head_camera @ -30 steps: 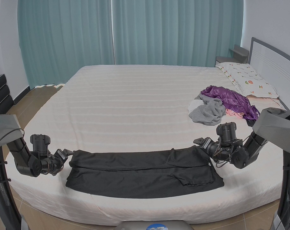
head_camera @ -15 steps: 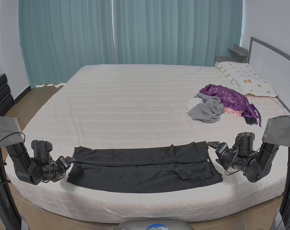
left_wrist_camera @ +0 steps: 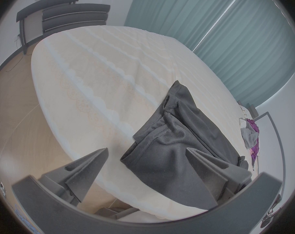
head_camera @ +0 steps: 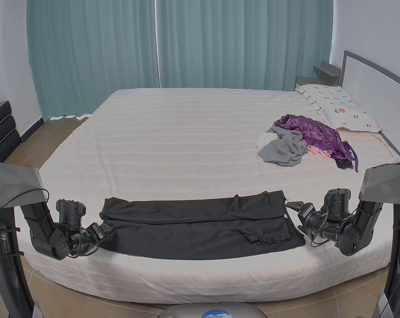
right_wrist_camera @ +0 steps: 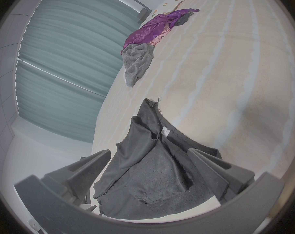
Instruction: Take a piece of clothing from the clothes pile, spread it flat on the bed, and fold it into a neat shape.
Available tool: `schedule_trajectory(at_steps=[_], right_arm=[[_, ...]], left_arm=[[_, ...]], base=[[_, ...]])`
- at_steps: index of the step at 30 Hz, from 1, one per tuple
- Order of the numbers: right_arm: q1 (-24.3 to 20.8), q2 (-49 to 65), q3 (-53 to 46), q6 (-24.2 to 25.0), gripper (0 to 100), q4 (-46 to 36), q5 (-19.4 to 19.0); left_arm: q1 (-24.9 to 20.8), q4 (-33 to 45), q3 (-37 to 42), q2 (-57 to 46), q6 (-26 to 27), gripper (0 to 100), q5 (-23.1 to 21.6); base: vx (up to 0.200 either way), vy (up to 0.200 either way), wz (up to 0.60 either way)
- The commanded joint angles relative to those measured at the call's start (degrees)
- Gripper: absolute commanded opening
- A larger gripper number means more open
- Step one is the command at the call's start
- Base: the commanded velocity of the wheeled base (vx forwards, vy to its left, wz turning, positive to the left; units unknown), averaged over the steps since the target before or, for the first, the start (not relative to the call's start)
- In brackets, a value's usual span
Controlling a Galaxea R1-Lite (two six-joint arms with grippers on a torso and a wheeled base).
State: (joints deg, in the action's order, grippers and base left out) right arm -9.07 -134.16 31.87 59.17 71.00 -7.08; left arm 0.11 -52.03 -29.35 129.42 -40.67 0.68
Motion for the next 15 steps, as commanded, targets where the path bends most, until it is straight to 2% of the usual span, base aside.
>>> schedule_trajectory(at_steps=[1, 2, 15], right_arm=[[-0.1, -0.4, 0.0, -0.1, 100, 0.0, 0.0], [-0.1, -0.4, 0.0, -0.1, 100, 0.0, -0.1], [-0.1, -0.8, 0.0, -0.2, 100, 0.4, 0.0]], left_arm=[[-1.0, 0.0, -1.2, 2.2, 0.2, 100, 1.9], [-1.1, 0.0, -1.5, 2.4, 0.5, 0, 2.3], [0.0, 0.3, -0.5, 2.2, 0.8, 0, 3.3]], base=[[0.0, 0.0, 0.0], [0.0, 0.0, 0.0], [0.0, 0.0, 0.0]])
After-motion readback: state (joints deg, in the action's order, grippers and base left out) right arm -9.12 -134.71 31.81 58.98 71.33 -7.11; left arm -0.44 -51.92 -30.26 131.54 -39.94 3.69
